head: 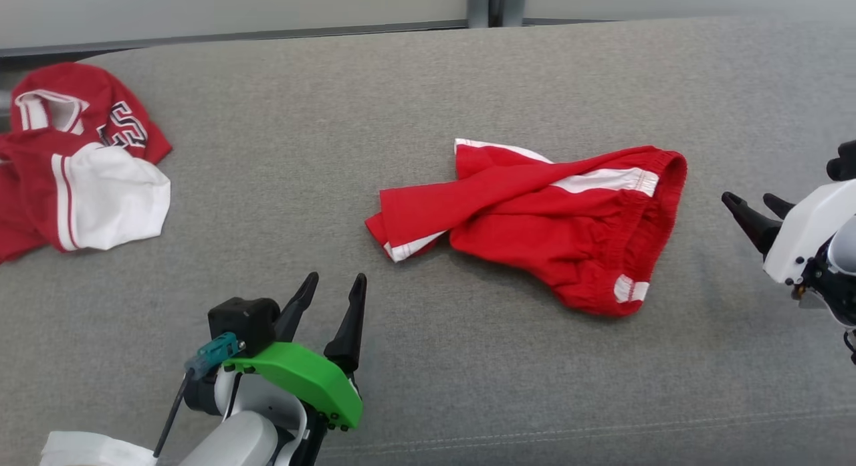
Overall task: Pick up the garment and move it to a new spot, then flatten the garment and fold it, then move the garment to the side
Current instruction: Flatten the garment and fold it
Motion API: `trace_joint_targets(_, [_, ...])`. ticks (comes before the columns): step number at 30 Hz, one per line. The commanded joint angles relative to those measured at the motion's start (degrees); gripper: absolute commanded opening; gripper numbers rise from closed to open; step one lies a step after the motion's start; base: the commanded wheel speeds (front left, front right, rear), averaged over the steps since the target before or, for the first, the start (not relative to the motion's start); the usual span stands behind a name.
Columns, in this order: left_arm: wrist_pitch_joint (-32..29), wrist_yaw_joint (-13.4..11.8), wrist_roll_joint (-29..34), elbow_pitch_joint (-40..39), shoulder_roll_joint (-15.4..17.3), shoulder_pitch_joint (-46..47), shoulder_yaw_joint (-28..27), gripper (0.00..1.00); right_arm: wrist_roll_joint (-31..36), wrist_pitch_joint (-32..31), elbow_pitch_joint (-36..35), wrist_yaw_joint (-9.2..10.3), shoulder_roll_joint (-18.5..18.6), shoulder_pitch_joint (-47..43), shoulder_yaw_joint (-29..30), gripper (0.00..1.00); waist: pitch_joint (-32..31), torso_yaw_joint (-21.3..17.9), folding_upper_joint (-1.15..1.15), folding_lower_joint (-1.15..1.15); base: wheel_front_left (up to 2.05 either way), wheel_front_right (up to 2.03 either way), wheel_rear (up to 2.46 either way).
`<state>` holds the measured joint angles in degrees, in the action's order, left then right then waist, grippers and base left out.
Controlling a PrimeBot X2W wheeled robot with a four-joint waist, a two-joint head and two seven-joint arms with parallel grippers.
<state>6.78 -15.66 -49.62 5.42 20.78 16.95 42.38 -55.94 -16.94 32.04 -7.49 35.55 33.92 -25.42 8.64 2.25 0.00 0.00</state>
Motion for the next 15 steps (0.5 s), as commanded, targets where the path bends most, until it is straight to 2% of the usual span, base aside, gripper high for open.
trace_joint_targets(1, [-0.11, 0.21, -0.38, 0.33, 0.27, -0.63, -0.23, 1.00, -1.23, 1.68, -1.44, 0.00, 0.47, -1.57, -0.29, 1.00, -1.30, -4.06, 0.00, 0.00, 0.00, 0.00, 0.00])
trace_joint_targets(9, [-1.83, 2.43, -1.33, 4.91, 0.31, 1.41, 0.66, 1.00, -3.29, 9.54, -10.16, 0.00, 0.01, -5.67, -1.86, 1.00, -1.41, -8.35, 0.00, 0.00, 0.00, 0.00, 0.00])
trace_joint_targets(15, [-3.03, 4.26, -1.65, 10.39, -0.80, 4.05, 1.37, 1.00, -3.12, 14.17, -16.41, 0.00, -0.76, -8.29, -3.29, 1.00, -0.91, -11.04, 0.00, 0.00, 0.00, 0.00, 0.00])
